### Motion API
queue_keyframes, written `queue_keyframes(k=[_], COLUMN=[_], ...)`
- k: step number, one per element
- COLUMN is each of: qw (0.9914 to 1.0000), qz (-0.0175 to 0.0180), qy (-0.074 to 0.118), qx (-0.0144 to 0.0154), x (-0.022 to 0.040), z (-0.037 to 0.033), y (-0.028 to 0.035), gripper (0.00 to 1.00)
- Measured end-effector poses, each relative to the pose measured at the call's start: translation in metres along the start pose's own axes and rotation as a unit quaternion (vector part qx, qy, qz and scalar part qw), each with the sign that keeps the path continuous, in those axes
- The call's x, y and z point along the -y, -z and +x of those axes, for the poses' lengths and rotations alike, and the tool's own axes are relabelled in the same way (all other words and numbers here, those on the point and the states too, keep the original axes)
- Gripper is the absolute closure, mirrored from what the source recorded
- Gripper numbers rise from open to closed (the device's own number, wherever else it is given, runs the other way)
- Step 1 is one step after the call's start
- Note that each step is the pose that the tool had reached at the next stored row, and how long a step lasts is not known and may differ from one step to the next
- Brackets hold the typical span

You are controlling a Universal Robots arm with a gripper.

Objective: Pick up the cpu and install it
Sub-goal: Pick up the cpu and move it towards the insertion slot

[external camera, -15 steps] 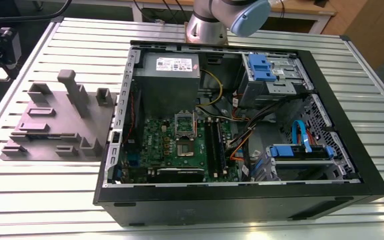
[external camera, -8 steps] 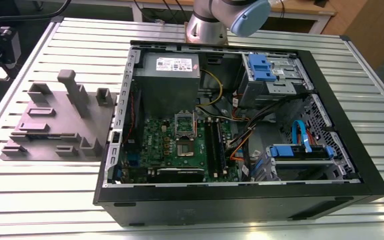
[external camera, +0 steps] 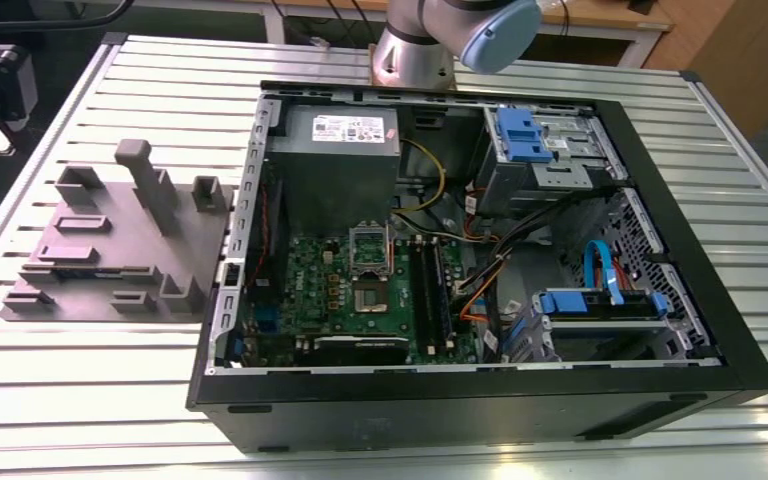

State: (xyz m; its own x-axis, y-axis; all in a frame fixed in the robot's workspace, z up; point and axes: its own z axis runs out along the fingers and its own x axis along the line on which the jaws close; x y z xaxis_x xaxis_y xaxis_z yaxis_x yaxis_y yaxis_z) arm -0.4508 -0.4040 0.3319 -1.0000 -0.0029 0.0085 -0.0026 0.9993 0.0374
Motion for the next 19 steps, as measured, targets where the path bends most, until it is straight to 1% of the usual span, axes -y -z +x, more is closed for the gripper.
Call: queue_keyframes(k=[7,10,19], qw=[1.00000,1.00000,0.99999], qz=[0.0002,0.0011,0.0021], qy=[-0.002,-0.002,-0.004], qx=[0.0001,0.0002,0.0002], x=[-0.0011,-0.0017,-0.0027], z=[0.0001,0.0001,0.0002], y=[0.0089,0.0129,0.0253], gripper=[0.53,0.53,0.53])
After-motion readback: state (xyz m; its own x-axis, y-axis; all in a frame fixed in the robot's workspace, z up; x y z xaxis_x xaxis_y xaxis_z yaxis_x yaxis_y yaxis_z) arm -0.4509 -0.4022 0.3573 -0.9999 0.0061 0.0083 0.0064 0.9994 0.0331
